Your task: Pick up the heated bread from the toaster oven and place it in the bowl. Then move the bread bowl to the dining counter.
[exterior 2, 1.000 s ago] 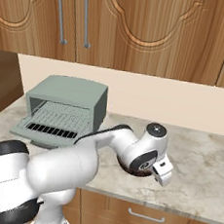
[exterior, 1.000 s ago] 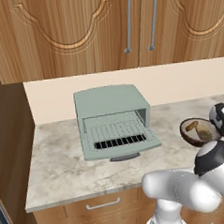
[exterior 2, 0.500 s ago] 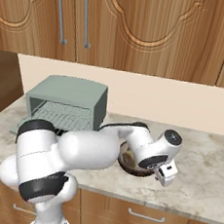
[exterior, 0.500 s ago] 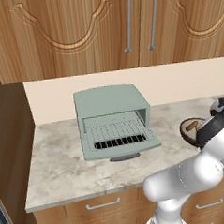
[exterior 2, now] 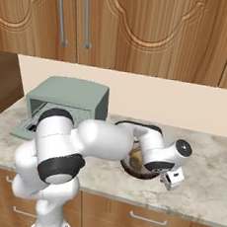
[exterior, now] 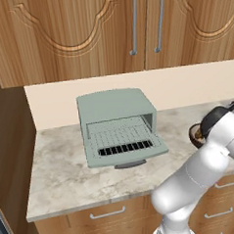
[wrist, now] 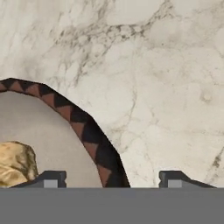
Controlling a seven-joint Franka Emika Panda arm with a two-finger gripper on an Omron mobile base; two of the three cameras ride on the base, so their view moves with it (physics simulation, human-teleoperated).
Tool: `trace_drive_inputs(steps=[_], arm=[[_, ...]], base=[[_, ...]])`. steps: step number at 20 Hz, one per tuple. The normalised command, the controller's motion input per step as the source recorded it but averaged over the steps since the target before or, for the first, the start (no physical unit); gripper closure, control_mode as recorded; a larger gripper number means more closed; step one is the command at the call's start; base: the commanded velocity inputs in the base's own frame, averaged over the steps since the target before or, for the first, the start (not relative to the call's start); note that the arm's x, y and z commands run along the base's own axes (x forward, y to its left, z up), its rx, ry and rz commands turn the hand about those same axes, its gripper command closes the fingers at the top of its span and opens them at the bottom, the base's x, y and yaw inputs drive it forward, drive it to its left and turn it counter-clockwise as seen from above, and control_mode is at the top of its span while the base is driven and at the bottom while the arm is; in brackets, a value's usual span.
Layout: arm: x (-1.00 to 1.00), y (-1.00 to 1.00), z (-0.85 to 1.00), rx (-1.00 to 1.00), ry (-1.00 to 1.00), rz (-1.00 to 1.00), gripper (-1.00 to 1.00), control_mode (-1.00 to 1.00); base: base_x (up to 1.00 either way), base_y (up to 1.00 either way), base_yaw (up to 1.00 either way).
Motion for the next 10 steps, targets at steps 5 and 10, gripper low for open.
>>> trace_drive_inputs(steps=[5,10], arm=[[-0.01,0.00,0.02,0.00,-0.02,0.00,1.00,-1.00],[-0.10,0.23,0.28,0.00,-0.08,-0.07,1.00,-1.00]], base=[[0.00,0.00,0.00],[0.00,0.00,0.00]])
